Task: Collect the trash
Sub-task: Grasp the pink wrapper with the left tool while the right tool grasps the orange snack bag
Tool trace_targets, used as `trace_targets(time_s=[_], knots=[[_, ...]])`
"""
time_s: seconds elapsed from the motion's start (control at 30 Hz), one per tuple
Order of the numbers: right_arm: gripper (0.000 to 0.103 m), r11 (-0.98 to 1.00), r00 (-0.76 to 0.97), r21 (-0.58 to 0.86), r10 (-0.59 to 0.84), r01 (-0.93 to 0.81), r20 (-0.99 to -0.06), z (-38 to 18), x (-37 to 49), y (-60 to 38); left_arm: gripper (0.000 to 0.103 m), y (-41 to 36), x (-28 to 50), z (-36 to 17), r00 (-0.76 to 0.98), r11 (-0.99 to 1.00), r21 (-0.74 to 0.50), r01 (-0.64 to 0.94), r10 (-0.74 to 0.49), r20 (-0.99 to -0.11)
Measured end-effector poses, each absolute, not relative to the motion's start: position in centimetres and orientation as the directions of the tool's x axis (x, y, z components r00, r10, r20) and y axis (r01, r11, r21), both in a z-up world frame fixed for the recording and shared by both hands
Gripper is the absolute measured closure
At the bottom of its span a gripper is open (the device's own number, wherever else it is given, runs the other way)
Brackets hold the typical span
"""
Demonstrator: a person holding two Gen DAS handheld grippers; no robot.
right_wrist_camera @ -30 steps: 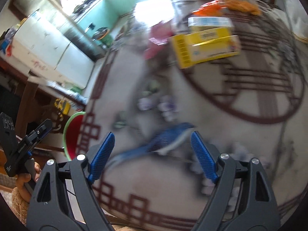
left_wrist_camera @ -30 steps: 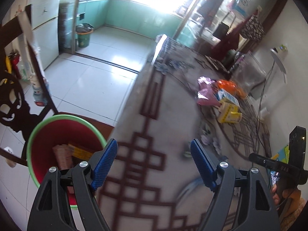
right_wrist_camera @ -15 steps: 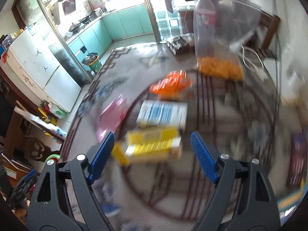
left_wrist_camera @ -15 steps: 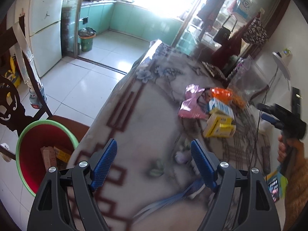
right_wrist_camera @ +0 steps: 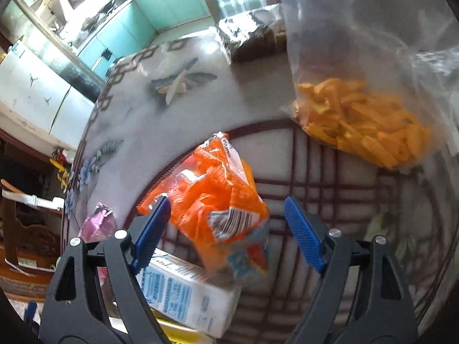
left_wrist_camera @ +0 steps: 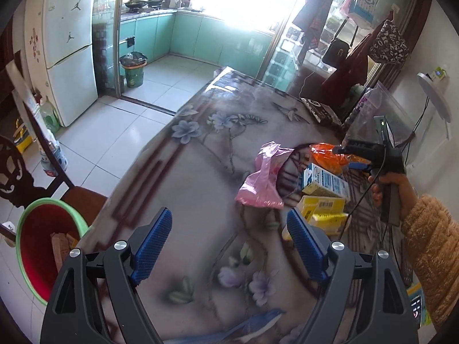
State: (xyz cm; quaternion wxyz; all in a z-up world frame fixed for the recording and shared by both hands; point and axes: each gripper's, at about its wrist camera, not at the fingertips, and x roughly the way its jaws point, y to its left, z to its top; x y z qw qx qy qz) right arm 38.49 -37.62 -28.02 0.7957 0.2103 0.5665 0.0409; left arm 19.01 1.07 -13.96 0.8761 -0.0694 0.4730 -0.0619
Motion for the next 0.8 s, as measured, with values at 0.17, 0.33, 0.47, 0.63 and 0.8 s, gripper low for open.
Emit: trace_targets(time_s=[0.17,0.33,0.47,0.63,0.8], knots=[[0.043,0.880,0.318,0.460,0.404,0.122,-0.858,-29.2,37.5,-37.5,0.024,-2.1,22.0,-15.0,0.521,0.976,-0.208,0.067,-0.212,-0.826],[0.049,0.880,0.314,0.473,0.438,0.041,-0.842,-28.3,33.1,-36.6,0.024,-4.8,25.3,-17.0,0.522,0.977,-0.198,0.080,-0.210,-0.827],[0.049,0.837,0.329,0.543,0.498,0.058,-0.803,-27.8,28.4,-36.3,0.024,-5.8,28.1,-19.8,0.506,0.981,-0.192,0.041,-0.186,-0.842],[0.049,0.835,0.383,0.544,0.477,0.084,-0.791,-25.9,23.3,-35.2,0.026,-6.2,30.4,-24.0,0.417,0.975,-0.222,0.003,-0.203,-0.886],[0.049,0.866,0.406,0.494,0.424,0.080,-0.809,-24.0,20.7,-33.6,0.062,-6.5,31.0,-26.3,0.342,0.977,-0.212,0.017,-0.205,-0.917]])
